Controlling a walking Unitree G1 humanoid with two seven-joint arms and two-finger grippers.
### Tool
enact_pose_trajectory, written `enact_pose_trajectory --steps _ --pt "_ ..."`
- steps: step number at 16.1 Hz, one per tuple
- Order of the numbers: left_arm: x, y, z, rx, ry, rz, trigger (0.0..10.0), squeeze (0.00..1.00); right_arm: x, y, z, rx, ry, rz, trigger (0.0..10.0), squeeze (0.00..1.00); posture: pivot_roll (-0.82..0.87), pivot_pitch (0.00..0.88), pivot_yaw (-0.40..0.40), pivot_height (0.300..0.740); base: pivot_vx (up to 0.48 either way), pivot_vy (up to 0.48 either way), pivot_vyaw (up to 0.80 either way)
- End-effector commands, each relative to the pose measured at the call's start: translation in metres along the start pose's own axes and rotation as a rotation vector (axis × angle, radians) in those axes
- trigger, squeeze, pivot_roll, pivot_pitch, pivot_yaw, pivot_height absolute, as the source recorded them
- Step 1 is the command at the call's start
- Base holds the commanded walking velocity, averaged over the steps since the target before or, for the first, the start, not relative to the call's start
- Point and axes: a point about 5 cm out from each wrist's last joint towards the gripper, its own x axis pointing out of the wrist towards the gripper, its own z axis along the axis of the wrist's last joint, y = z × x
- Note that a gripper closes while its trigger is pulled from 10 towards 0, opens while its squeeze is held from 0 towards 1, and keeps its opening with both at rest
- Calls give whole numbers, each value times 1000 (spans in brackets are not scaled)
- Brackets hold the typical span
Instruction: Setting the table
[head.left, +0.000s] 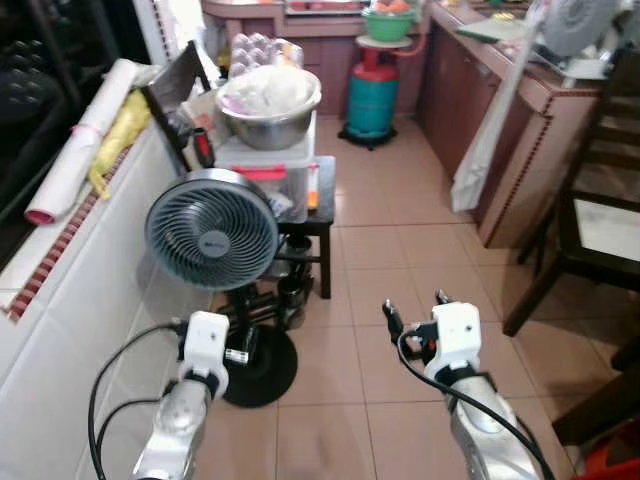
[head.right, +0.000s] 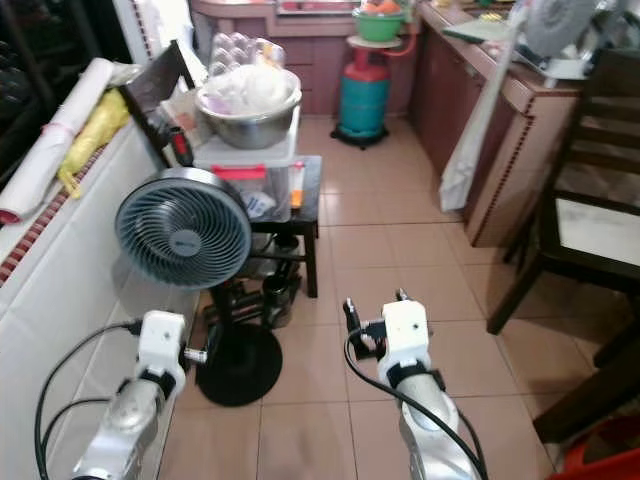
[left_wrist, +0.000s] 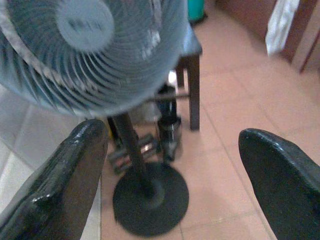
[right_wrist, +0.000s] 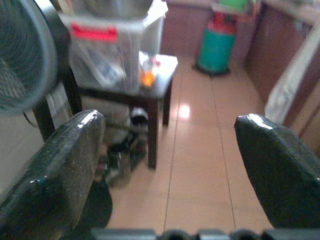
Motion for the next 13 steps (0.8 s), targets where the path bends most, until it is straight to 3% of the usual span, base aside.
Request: enact_pose_trajectory --steps 1,3,5,7,10,11,13 --pt "1 3 -8 26 43 13 10000 0 3 -5 -9 18 45 -20 10000 0 47 0 12 740 0 0 0" --pt "-2 7 -26 45 140 22 10000 0 4 -5 -29 52 137 -18 10000 0 46 0 14 740 0 0 0" --pt "-10 5 -51 86 287 6 10000 0 2 1 -53 15 249 12 10000 0 50 0 15 740 0 0 0" --pt "-17 5 -64 95 369 10 10000 0 -3 6 -67 69 312 52 10000 0 49 0 16 740 0 0 0" --pt "-33 6 -88 91 533 8 10000 0 -20 14 -97 80 504 63 10000 0 56 0 8 740 0 0 0" --pt "-38 9 -94 42 582 25 10000 0 -32 14 -112 88 623 48 10000 0 57 0 6 740 0 0 0" --pt "-40 13 -97 24 604 40 10000 0 -42 9 -121 141 677 -4 10000 0 58 0 4 740 0 0 0"
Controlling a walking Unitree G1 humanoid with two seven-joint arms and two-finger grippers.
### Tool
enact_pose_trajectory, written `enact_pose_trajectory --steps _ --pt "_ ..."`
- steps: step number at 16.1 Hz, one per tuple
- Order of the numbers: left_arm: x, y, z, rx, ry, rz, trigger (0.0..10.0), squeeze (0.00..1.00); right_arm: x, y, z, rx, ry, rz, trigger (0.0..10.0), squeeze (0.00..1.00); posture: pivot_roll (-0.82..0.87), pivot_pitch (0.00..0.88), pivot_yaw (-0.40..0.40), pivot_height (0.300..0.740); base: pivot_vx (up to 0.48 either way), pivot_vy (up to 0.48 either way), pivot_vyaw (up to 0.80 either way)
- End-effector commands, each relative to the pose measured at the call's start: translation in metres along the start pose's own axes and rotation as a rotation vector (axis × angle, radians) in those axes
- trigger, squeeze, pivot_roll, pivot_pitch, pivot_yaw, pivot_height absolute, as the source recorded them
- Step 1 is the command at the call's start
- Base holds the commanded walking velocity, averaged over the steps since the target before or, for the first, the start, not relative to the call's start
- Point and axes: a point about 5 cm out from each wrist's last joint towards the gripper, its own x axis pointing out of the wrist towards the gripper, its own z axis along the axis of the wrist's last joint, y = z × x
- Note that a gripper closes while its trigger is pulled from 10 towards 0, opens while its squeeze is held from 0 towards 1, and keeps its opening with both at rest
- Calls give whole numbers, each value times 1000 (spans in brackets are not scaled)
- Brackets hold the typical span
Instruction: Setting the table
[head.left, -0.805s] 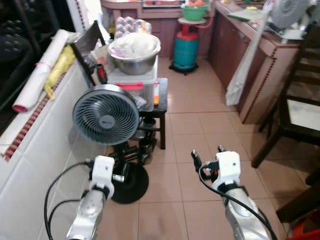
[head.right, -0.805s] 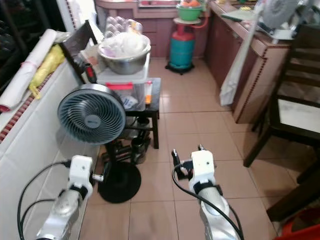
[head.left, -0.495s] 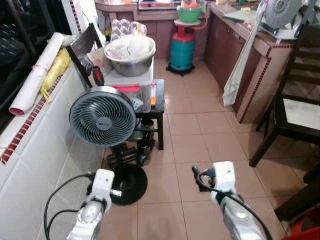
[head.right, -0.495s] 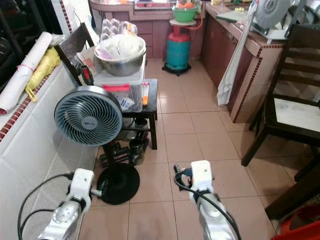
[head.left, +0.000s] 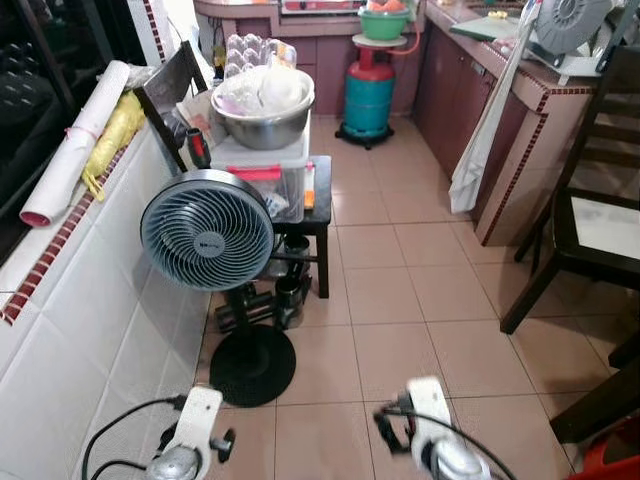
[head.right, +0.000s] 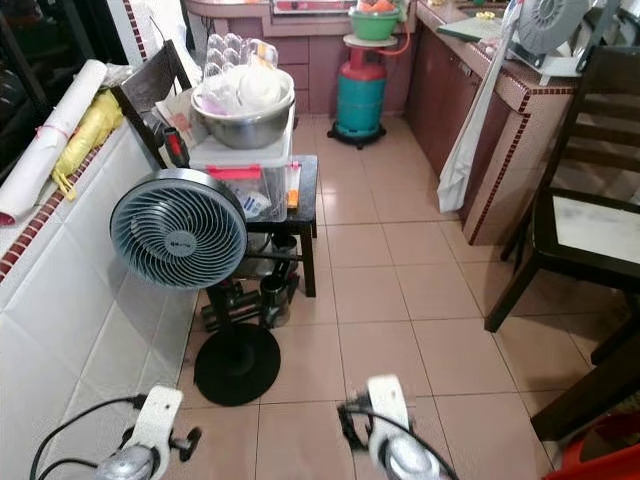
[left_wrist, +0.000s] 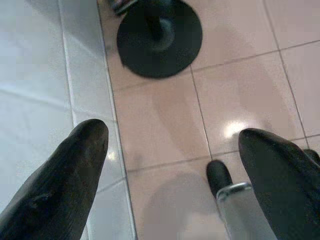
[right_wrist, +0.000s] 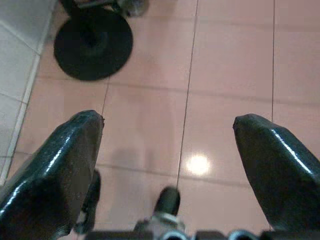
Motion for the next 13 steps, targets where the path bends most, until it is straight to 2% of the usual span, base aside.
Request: enact_pose_trajectory --steps 1,3,4,5,7,8,13 --pt "0 5 1 -21 13 12 10000 0 -1 -6 -3 48 24 -34 10000 0 58 0 4 740 0 0 0" --pt "0 6 -3 -29 44 9 10000 0 -4 -11 -14 11 77 -117 10000 0 53 0 6 740 0 0 0" --pt "0 5 -4 -24 52 6 10000 0 -4 -11 -16 49 85 -116 10000 0 53 0 6 740 0 0 0" --pt "0 3 -4 -25 57 2 10000 0 -4 -12 -16 19 85 -126 10000 0 46 0 10 740 0 0 0" --pt "1 -4 -5 -4 67 -23 10000 0 -4 -11 -17 59 77 -100 10000 0 41 0 13 740 0 0 0" --pt "1 -6 -5 36 68 -34 10000 0 -4 -10 -16 -17 86 -91 10000 0 41 0 12 740 0 0 0" --pt "-1 -8 -13 60 101 -37 10000 0 -4 -7 -19 -56 104 -73 10000 0 43 0 7 740 0 0 800"
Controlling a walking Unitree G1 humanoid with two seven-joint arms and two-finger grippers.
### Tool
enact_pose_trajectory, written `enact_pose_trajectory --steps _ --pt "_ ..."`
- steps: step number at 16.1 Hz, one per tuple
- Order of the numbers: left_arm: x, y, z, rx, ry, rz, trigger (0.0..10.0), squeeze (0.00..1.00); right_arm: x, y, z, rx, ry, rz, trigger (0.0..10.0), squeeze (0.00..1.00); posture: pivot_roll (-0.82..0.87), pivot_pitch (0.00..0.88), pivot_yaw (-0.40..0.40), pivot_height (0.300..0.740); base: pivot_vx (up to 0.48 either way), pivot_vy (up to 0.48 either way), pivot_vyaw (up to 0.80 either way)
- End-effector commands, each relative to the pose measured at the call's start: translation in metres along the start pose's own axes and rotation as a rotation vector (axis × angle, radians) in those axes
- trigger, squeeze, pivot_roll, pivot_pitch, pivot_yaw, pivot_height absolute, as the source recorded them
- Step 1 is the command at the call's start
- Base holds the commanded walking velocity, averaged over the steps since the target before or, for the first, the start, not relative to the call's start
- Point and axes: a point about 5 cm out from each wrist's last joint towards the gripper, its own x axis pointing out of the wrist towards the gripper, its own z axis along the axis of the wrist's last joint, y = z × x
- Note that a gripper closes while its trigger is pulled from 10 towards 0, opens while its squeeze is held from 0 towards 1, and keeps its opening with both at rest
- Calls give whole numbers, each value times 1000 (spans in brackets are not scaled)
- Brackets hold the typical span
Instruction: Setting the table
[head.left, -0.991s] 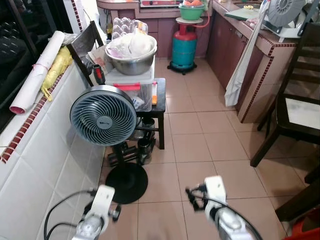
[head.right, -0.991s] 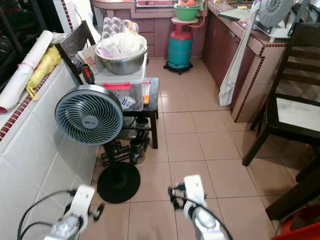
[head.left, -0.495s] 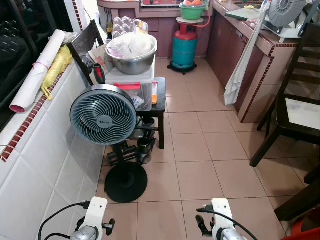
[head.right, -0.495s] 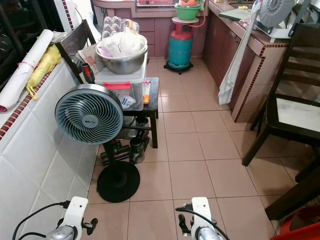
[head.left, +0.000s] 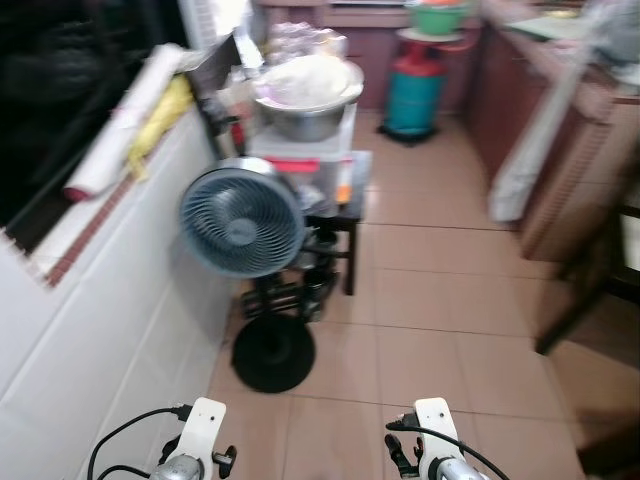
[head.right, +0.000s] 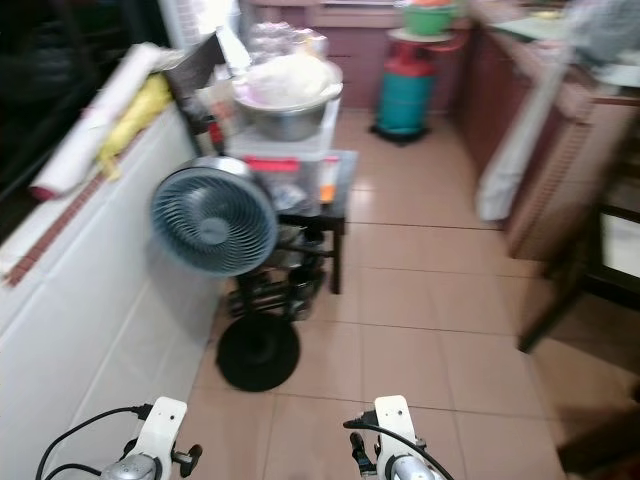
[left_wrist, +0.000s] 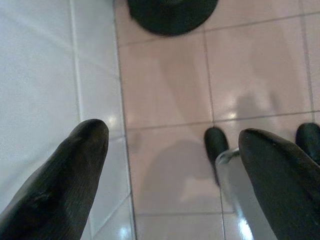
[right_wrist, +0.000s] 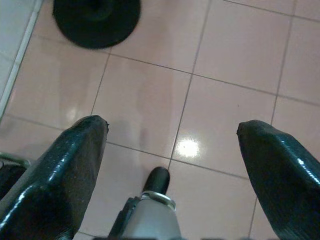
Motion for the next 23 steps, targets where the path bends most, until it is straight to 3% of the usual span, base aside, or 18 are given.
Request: enact_pose_trajectory --steps 1,4,8,14,23 --pt "0 -1 -3 11 18 -6 10000 0 0 -1 -3 -12 17 -7 10000 0 43 0 6 740 0 0 800" --pt "-1 -3 -8 2 36 0 10000 0 -2 -3 -7 34 30 -21 10000 0 45 0 2 740 0 0 198" --pt "-1 -1 -10 -102 38 34 10000 0 -4 -7 -15 52 63 -36 10000 0 58 0 -19 740 0 0 0" --pt "-2 -1 -15 -132 37 36 10000 0 -3 -3 -17 20 84 -10 10000 0 91 0 -53 740 0 0 0" --pt "-2 -3 -14 -93 36 35 10000 0 -1 -3 -9 75 65 -32 10000 0 94 0 -41 740 0 0 0"
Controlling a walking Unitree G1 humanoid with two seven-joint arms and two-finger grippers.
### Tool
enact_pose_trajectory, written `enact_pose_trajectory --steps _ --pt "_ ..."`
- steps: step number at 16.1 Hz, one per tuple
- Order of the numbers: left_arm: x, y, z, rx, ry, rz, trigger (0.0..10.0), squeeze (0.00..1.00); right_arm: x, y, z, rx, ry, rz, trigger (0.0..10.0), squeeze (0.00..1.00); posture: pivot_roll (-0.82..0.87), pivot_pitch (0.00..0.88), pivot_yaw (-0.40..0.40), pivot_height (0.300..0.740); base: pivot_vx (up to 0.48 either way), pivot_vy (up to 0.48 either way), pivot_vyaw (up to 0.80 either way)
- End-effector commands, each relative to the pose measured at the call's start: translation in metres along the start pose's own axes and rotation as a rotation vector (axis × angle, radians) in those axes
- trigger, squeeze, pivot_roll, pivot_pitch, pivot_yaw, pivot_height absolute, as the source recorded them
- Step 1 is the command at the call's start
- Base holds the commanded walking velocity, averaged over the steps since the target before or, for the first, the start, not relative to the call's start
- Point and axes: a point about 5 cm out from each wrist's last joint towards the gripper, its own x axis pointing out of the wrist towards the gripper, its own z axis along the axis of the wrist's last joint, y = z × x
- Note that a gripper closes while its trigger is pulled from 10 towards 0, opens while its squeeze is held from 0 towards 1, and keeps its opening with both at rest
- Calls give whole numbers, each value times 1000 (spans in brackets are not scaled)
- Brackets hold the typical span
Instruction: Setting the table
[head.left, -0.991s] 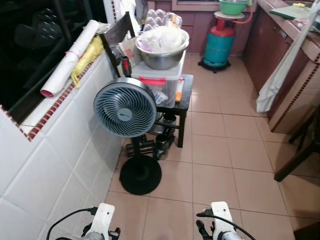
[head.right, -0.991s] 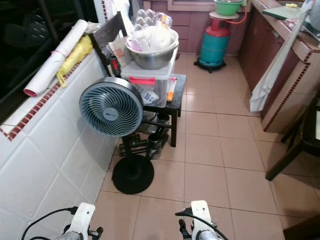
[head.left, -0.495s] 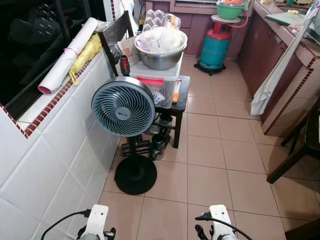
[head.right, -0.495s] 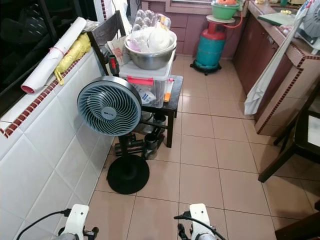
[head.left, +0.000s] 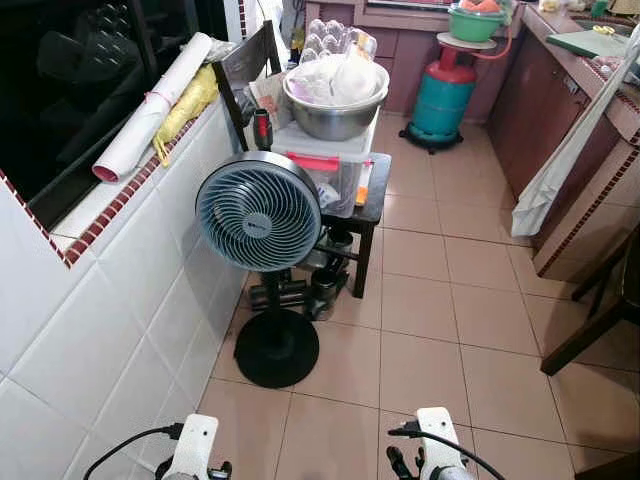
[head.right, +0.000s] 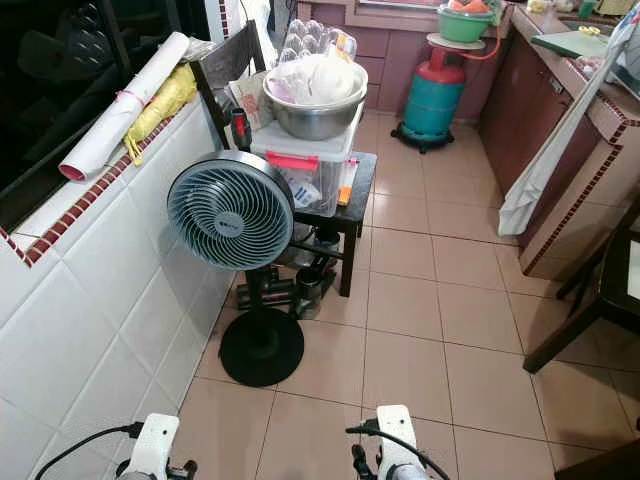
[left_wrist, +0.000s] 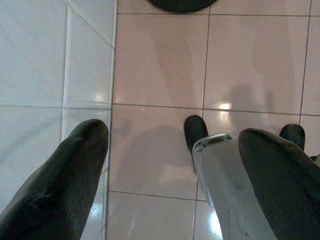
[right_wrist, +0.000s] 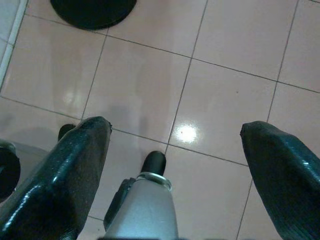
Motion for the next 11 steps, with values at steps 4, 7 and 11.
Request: enact_pose_trajectory --steps 4,7,11 --pt "3 -2 25 30 -72 -7 10000 0 2 -9 20 82 -60 -72 10000 0 77 0 -22 740 0 0 0" --pt "4 -4 37 56 -98 -21 10000 0 3 -8 27 93 -80 -78 10000 0 54 0 0 740 0 0 0" --pt "4 -6 43 80 -109 -32 10000 0 4 -9 31 121 -100 -94 10000 0 27 0 18 740 0 0 0"
